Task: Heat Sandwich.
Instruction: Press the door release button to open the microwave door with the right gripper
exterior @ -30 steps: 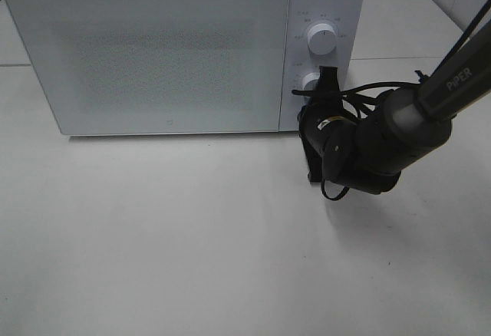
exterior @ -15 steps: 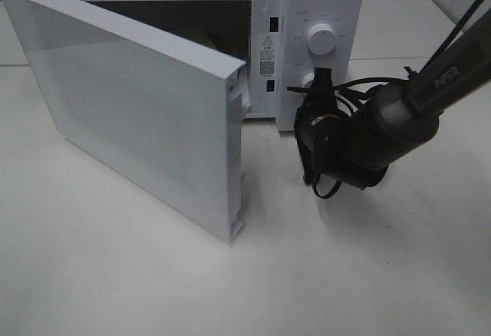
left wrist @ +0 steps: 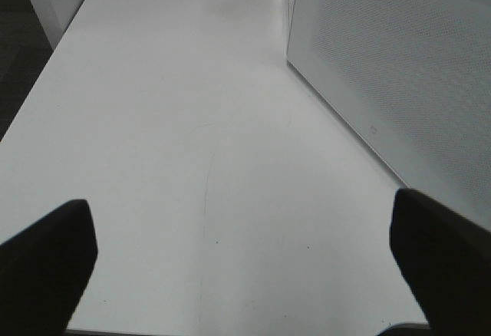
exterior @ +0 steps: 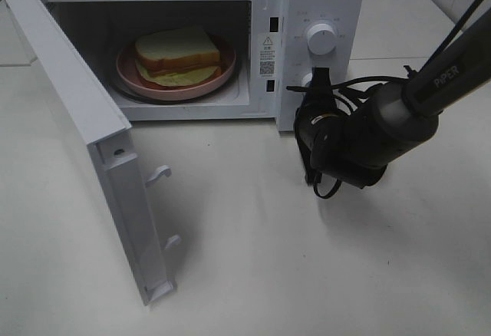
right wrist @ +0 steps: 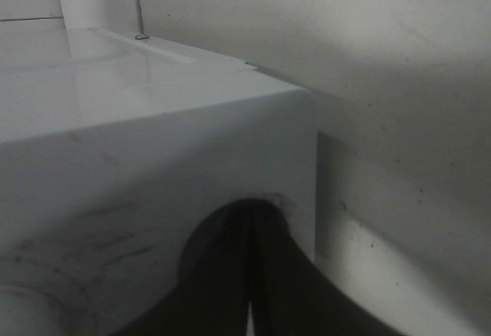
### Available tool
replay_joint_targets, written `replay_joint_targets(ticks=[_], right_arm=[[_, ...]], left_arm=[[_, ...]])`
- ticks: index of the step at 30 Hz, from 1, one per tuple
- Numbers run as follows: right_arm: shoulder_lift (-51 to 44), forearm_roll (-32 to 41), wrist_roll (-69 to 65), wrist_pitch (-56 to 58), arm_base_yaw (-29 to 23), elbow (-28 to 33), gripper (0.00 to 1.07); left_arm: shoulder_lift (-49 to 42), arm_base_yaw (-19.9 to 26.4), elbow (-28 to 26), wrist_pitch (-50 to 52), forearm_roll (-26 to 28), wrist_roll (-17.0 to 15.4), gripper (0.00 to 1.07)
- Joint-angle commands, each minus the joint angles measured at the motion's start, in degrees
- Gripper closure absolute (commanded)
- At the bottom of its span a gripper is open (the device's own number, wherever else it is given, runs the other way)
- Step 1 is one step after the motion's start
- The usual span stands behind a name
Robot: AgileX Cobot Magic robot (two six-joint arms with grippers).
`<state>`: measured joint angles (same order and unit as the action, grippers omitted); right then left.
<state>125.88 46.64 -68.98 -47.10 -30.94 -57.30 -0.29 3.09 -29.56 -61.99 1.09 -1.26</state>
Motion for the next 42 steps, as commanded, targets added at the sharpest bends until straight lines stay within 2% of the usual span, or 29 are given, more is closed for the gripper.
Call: replay_joint_targets(ticks=[1,13,28,36,42], right_arm=[[-0.4,-5.73,0.46,-9.17,2.35,-5.1,1.07],[-3.84,-2.18,2.29,-3.04,-1.43,1.49,1.07],[-13.58,0.4,11.29,8.77,-1.43,10.77,1.07],[-23.38,-4.93,21.31,19.08,-1.43,16.27,1.07],[-28.65,-9.22,31.57,29.34,-1.26,16.33,1.07]], left_arm=[[-0.29,0.11,0.0,0.52,0.17,0.06,0.1],[-0.29,0.11,0.0,0.52,0.06,0.06,0.1],[-0.29,0.11,0.0,0.52,0.06,0.06,0.1],[-0.29,0.11,0.0,0.52,0.06,0.06,0.1],[-0.29,0.11,0.0,0.52,0.06,0.06,0.1]])
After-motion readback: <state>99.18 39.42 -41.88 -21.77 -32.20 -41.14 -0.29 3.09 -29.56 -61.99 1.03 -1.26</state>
